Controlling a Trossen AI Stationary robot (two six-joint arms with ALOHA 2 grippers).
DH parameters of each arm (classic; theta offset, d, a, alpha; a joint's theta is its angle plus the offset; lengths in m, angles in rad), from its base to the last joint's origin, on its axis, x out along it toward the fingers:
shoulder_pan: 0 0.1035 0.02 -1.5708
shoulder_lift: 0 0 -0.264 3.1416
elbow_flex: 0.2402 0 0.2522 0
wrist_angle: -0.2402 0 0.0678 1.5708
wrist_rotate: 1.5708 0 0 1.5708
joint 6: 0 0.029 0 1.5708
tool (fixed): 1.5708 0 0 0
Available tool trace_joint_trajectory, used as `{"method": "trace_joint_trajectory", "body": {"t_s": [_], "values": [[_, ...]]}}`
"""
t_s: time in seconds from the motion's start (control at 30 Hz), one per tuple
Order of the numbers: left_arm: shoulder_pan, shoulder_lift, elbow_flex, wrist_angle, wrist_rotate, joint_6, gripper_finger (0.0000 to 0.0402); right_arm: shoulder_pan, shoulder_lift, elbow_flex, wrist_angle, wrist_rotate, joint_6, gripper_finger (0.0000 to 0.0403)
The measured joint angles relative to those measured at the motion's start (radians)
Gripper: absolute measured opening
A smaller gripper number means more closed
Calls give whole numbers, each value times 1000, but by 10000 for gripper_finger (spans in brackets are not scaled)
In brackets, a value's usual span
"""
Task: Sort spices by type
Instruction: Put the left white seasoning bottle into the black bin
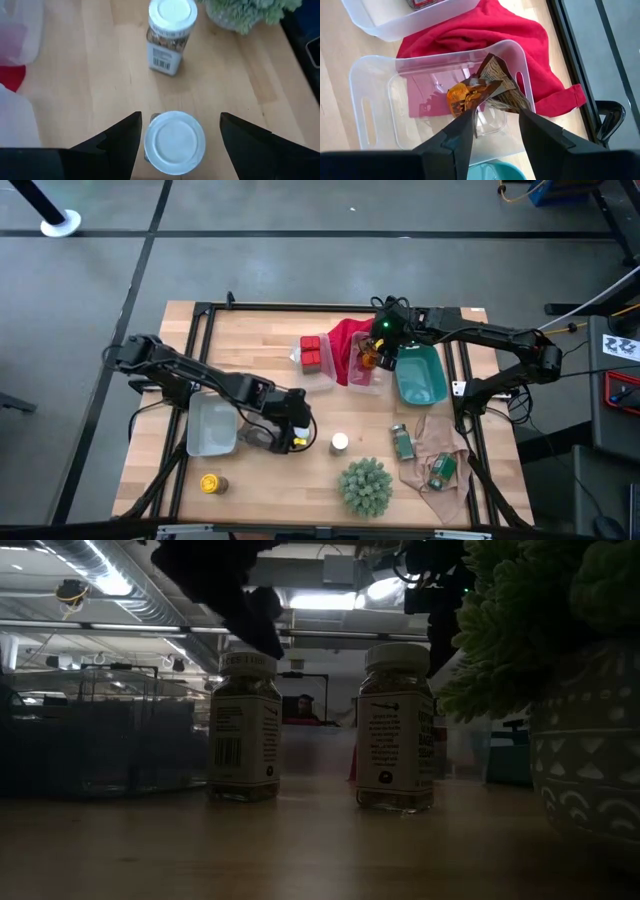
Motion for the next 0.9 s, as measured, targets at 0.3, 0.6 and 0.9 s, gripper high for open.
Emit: {"method": "trace_joint_trajectory", "body": {"t_s": [0.3, 0.6, 0.9], "values": [[-2, 19, 0, -29, -4, 46, 258, 0, 0, 0, -2, 0, 0, 161], [-2, 25, -11, -25, -4, 45, 258, 0, 0, 0, -2, 0, 0, 161], [-2, 102, -11, -16, -4, 78, 258, 0, 1, -1, -4, -1, 0, 161]]}}
